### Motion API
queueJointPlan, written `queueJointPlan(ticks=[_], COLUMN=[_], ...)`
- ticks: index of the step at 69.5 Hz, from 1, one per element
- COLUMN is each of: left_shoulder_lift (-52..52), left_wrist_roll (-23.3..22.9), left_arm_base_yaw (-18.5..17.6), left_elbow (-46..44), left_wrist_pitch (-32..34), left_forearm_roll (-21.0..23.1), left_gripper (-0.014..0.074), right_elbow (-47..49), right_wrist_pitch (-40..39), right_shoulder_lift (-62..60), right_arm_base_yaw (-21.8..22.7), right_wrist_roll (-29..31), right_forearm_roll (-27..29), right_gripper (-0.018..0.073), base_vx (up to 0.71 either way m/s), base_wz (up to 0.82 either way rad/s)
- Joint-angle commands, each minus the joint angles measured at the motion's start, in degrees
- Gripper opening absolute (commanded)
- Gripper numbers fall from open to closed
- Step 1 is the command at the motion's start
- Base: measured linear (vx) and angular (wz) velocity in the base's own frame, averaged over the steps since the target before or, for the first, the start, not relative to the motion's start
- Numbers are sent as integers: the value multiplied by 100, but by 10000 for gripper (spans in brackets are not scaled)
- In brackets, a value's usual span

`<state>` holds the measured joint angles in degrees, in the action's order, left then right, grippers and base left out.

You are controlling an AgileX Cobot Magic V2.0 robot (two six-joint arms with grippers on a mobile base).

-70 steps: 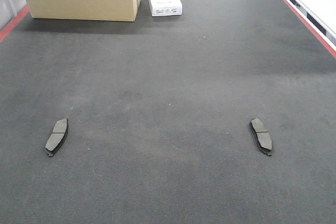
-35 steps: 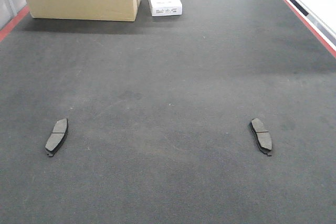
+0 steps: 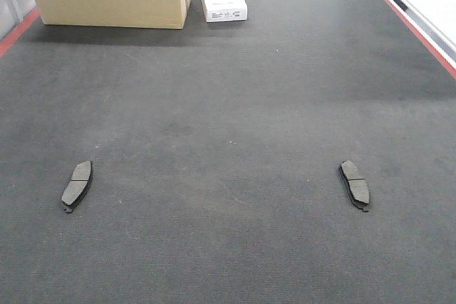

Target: Move and align brake pads A on conveyor

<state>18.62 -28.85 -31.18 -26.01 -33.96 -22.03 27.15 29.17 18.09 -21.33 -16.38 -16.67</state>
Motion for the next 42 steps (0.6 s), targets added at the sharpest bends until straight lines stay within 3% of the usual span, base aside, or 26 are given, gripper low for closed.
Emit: queueJointPlan(ticks=[1,42], left_shoulder_lift=[574,5712], left_wrist_roll=[-64,-64], left_arm_base_yaw=[-23,-23], left_elbow=[-486,-3374], left_wrist_pitch=[712,381], left_forearm_roll=[75,834], left_gripper=[-6,4], right_elbow=[181,181], right_wrist_pitch=[-505,-505], right_shoulder_lift=[32,32], right_arm_base_yaw=[1,1], right_wrist_roll=[21,21], right_forearm_roll=[-122,-122], right_gripper=[-4,-4], base_vx=[0,0], base_wz=[0,0])
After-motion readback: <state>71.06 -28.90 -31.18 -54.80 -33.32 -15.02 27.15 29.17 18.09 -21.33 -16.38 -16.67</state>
